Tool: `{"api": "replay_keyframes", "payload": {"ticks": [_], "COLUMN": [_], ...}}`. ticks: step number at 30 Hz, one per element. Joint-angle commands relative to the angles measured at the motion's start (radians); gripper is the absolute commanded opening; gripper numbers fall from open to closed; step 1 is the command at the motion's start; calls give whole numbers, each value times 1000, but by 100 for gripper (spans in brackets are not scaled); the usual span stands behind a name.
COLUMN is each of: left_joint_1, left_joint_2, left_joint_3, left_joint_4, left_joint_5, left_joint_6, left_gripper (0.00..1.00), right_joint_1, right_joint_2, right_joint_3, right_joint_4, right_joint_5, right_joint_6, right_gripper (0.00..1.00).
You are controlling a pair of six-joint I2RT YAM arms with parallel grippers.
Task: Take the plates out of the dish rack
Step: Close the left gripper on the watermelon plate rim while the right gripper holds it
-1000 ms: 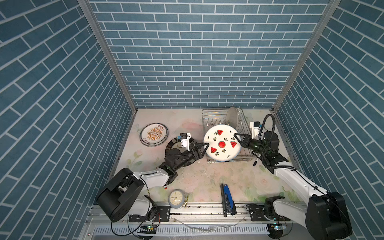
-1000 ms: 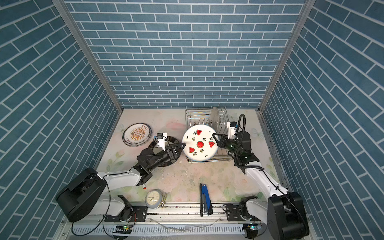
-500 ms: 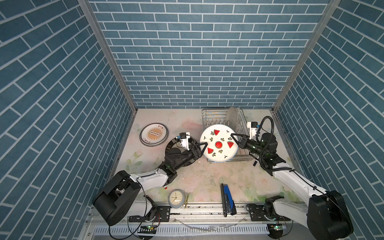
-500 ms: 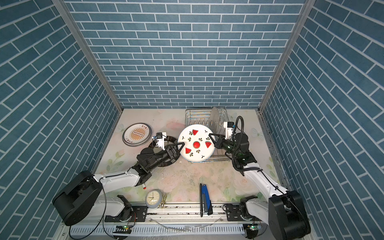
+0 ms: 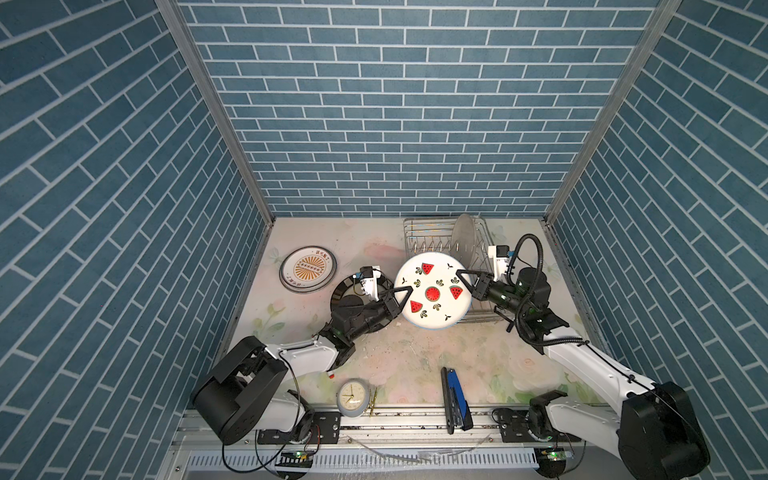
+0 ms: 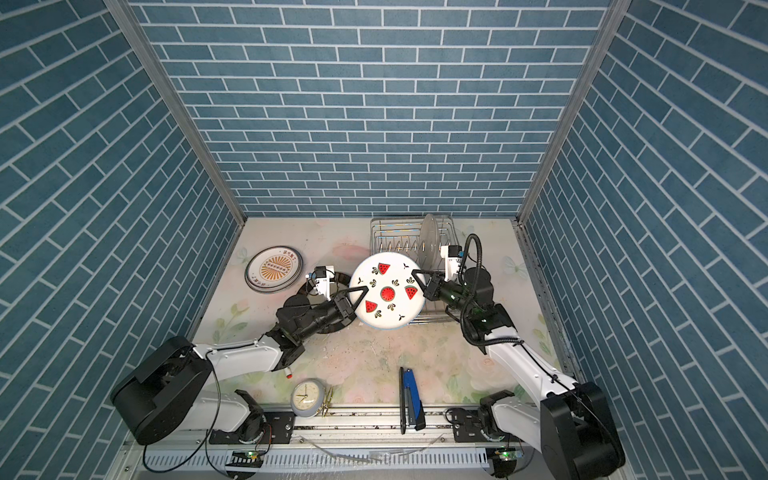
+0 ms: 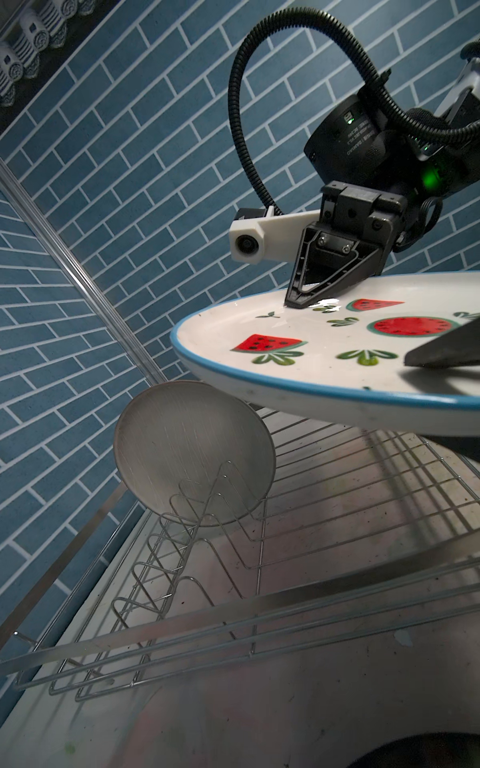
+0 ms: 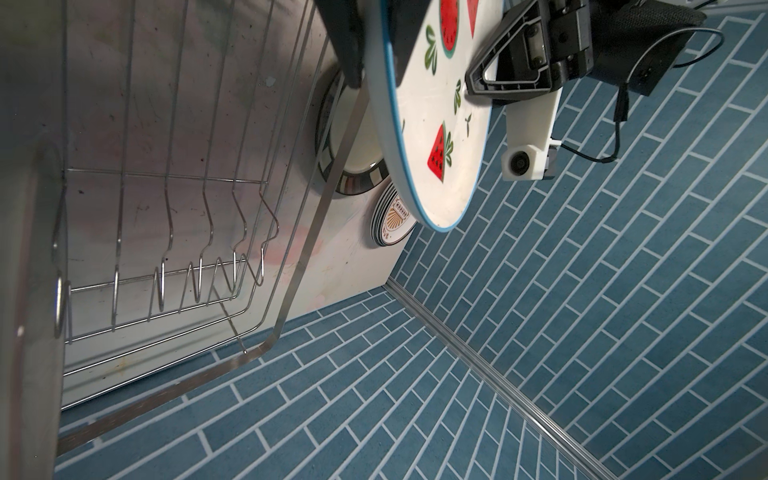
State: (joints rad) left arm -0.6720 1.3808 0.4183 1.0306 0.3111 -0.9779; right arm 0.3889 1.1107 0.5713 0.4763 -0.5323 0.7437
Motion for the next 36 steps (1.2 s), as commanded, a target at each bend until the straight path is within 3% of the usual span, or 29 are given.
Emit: {"api": "replay_keyframes", "payload": {"ticks": [1,5,8,17,27,36], "left_joint_1": [-9,-9,-8,-8,10,33], "left_joint_2": [-4,5,10,3,29,77], "left_joint_3": [18,30,31,33,31,13], "left_joint_4": [51,37,49,45,67,173], "left_joint_5": [60,78,94,131,129,109], "left_joint_6": [21,19,16,15,-10,-74], "left_gripper": [22,33,34,18,7,1], "right_joint_1": [21,24,27,27,28,32], "right_joint_2": [-32,-20,-19,-5,69,97], "right_joint_3": [22,22,31,75,67,59], "right_joint_4": [6,2,-6,-115,-9,36], "right_joint_5": [101,144,156,285,160,48], "right_joint_6": [-84,-107,-119,-182,-148,-126], "right_gripper": [0,0,0,0,0,16]}}
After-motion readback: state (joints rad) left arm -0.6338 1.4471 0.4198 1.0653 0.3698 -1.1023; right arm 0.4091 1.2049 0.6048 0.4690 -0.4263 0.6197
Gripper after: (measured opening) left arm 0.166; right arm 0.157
